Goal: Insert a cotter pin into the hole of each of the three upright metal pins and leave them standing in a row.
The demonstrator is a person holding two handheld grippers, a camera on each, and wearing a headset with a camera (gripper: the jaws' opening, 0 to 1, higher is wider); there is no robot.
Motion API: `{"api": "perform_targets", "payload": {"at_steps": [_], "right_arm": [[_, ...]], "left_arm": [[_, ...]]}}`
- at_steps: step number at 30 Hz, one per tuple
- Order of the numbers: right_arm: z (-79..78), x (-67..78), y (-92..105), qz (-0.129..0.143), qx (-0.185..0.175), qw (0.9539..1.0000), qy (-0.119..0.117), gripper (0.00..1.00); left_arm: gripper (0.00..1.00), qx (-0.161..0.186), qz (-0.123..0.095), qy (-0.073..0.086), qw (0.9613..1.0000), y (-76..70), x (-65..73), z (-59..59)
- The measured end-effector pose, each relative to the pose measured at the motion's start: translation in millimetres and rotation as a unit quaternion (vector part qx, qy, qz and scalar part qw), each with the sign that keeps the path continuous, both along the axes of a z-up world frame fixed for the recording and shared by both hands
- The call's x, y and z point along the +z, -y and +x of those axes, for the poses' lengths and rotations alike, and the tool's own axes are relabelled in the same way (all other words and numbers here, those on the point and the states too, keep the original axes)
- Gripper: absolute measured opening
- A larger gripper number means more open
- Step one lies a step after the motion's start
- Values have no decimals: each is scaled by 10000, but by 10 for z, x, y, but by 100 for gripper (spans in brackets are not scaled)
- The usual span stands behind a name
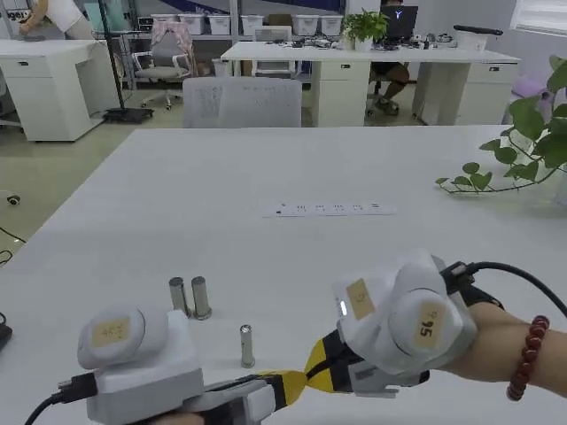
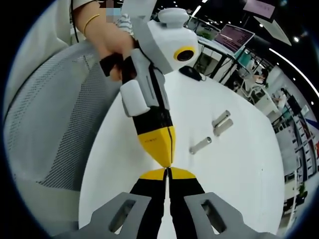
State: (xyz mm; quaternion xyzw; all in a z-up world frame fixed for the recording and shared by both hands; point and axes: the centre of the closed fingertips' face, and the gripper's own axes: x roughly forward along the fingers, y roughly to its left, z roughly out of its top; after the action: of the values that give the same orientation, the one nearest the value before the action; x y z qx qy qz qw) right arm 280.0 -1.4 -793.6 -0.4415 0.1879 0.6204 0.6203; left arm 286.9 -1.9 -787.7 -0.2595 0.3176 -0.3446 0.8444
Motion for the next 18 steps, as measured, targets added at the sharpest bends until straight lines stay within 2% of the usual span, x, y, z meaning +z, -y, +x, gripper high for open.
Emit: {"api": "perform_targets", "payload": {"at_steps": [5, 12, 15, 18], "right_arm": [[-6, -19, -3, -24, 11, 10000, -2, 2], [-4, -25, -10, 10, -19, 10000, -36, 2], [3, -18, -15, 40, -44, 10000, -38, 3], [4, -13, -19, 69, -49, 10000, -33, 3]], "left_arm": [[1, -80, 117, 71, 9999, 1, -24, -10], [0, -180, 165, 159, 9996, -7, -26, -9], [0, -245, 256, 322, 9989, -10, -14, -6], [0, -243, 240, 324, 9989, -14, -10, -6]]}}
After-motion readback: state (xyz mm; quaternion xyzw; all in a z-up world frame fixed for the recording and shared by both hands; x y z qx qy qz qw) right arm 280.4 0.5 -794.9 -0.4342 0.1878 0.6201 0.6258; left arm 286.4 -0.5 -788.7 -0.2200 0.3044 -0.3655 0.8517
